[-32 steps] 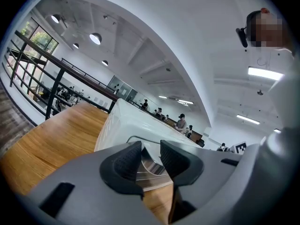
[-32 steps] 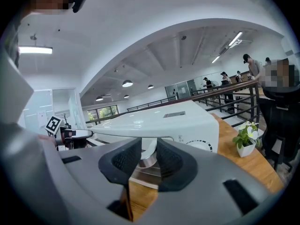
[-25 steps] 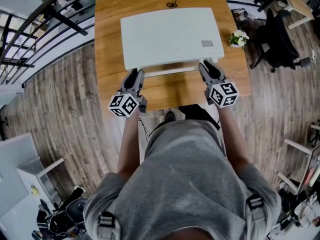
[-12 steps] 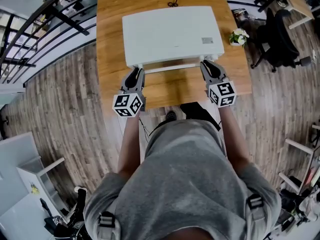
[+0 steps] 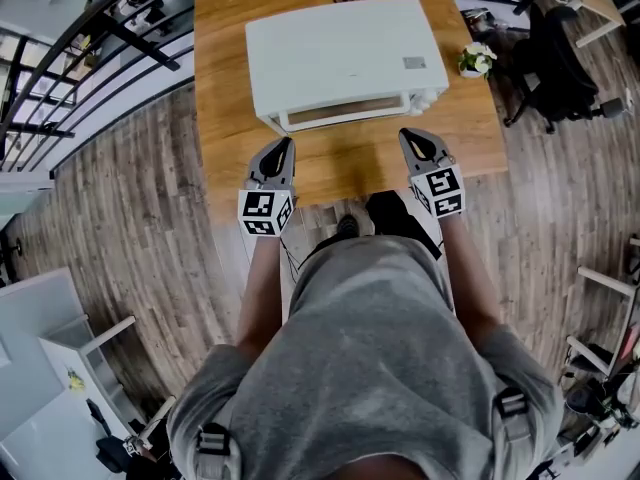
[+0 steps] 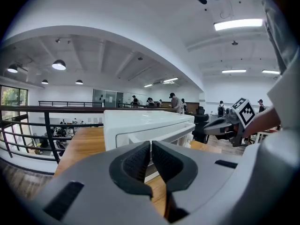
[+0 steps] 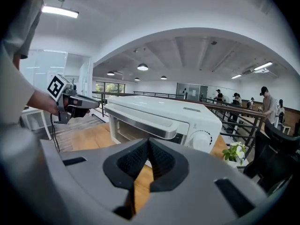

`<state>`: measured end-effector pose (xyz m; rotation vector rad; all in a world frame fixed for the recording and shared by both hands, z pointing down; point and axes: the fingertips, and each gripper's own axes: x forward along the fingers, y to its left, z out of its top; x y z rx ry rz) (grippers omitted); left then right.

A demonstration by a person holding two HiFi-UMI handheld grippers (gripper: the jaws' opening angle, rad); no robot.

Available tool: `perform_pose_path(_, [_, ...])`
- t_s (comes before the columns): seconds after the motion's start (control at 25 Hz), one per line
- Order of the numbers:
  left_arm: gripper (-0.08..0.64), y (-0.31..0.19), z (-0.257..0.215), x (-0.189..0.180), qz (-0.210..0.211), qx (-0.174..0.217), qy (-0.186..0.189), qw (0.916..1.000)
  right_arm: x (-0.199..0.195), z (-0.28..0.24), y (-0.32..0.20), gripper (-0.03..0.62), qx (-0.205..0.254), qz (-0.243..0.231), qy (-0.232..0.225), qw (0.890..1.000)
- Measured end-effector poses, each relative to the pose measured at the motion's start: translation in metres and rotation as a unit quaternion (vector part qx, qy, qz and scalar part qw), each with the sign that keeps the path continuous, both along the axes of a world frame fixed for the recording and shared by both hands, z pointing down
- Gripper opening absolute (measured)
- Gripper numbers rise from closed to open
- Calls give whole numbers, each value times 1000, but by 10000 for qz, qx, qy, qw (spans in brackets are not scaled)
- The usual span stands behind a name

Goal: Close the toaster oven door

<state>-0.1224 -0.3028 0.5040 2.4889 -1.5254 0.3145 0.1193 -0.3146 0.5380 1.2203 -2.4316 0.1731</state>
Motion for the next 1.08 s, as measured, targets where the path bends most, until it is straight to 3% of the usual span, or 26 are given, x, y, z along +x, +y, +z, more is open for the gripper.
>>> perform_pose_path(0.56, [29,44,5,5,378,-66,-289,9988,-4,9,49,6,-82,135,53,9999])
perform_pose_path(1.08, [29,61,13,-9,312,-110,-336,9989,-17,19,61,6,-135,91,32,9999])
